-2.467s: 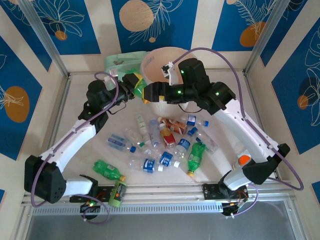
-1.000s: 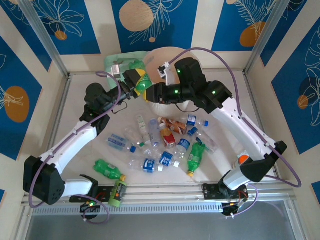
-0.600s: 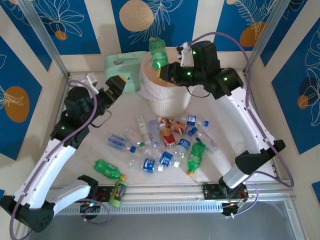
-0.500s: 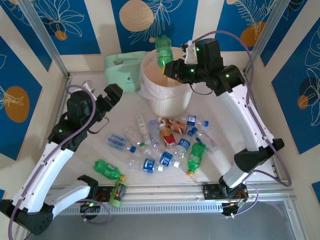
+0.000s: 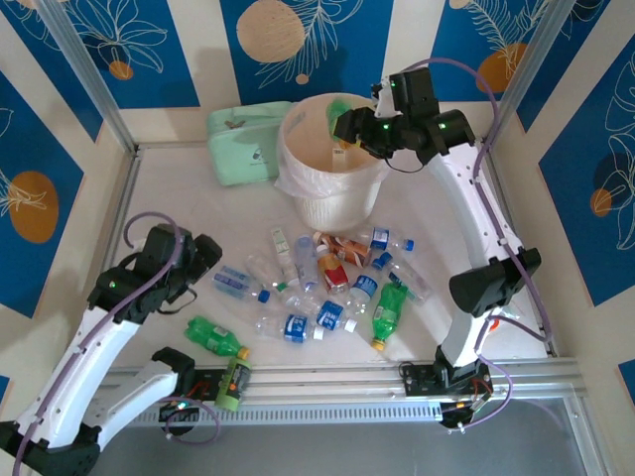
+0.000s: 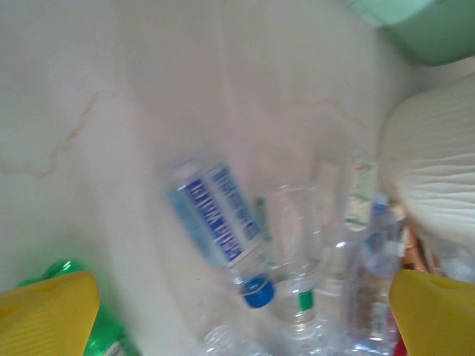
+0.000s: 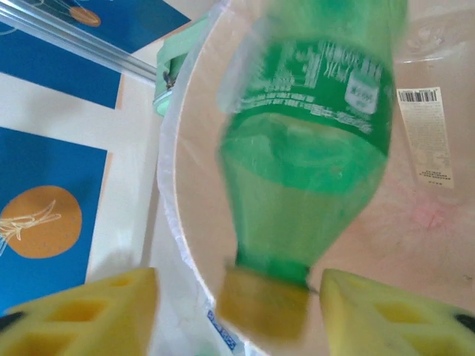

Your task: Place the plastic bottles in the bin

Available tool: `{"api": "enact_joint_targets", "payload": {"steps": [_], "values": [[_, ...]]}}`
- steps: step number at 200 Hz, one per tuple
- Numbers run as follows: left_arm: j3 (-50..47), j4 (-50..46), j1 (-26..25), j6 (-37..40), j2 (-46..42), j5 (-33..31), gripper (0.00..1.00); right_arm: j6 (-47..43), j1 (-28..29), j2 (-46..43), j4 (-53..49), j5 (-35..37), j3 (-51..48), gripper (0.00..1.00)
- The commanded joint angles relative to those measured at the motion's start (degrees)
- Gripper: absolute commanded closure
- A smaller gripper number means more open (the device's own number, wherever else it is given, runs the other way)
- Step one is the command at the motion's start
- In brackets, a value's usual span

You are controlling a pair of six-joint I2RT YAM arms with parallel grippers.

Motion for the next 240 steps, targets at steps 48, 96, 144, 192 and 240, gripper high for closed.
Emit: {"api": "enact_joint_targets", "payload": {"steps": [48,96,144,192,240], "values": [[-7.87,-10.27,0.23,-10.06,-0.63,4.59,0.0,-2.97,2.26,-4.2,-1.68,0.88,0.97,0.23],[-14.92,-8.42,0.23,-16.72,2.56,6.71,0.02,-1.33,4.37,-14.28,3.23,1.83,-10.86,0.21],[-18.25,-2.93,0.24,-19.47,8.43,7.34,0.07,-0.29,4.06,-21.82,4.93,3.15,-19.93,0.2],[-20.38,2.02,0.23,-20.25,15.19,8.28,0.1,0.09,3.3,-24.69,4.62,3.42,-23.53,0.2],[-22.07,5.55,0.25,-20.7,17.96,7.78,0.12,1.06,3.11,-25.51,5.32,2.68,-25.84,0.19]]}}
